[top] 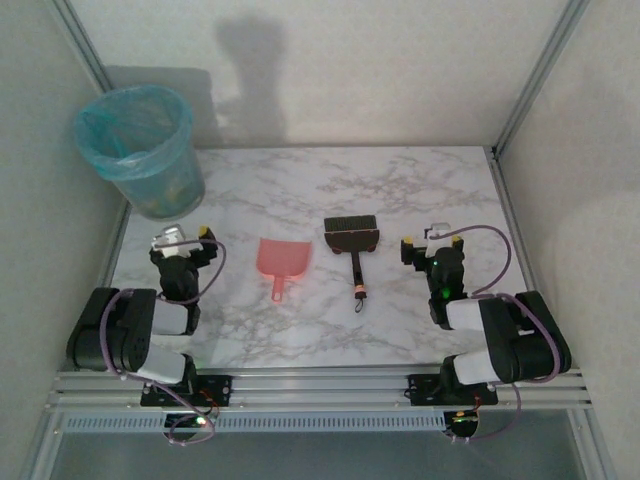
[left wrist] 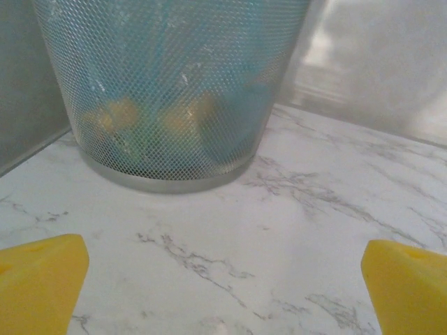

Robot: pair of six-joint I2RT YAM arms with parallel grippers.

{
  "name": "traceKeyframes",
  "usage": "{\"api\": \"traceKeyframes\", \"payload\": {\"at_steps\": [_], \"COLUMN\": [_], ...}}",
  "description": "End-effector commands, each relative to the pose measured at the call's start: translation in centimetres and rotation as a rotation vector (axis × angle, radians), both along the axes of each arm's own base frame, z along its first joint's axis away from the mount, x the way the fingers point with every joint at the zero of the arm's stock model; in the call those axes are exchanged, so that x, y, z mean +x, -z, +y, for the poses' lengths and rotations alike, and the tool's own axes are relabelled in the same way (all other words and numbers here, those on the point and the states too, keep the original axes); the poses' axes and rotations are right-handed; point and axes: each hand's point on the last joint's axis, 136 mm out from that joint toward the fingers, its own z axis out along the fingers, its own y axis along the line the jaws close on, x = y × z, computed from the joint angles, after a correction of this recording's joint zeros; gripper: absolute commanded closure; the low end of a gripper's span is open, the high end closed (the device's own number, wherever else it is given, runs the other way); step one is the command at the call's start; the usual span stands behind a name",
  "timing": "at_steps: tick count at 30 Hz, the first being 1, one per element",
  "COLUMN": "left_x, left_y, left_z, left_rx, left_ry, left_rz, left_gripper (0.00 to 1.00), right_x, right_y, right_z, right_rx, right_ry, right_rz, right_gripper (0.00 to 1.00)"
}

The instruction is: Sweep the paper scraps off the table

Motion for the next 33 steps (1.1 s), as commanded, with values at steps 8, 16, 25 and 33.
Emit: {"api": "traceKeyframes", "payload": {"at_steps": [8, 16, 25, 33], "left_x": [1.7, 2.0, 2.0, 2.1], "left_y": [-1.3, -1.1, -1.1, -1.1], "left_z": [0.4, 0.5, 0.5, 0.6], "left_rx": [0.027, 0.009, 0.009, 0.003], "left_ry": [-0.014, 0.006, 0.008, 0.016], "left_rz": [-0.037, -0.029, -0.03, -0.026], "left_gripper": [0.01, 0.01, 0.01, 0.01], "right_x": [1.3, 3.0, 3.0, 3.0], "right_y": [0.9, 1.7, 1.8, 1.7], "right_z": [-1.2, -4.3, -4.2, -4.2], "right_rx": [0.0, 0.077, 0.076, 0.075], "right_ry": [0.055, 0.186, 0.185, 0.186], "right_rz": [-0.01, 0.1, 0.099, 0.098], "right_gripper": [0.01, 0.01, 0.01, 0.01]}}
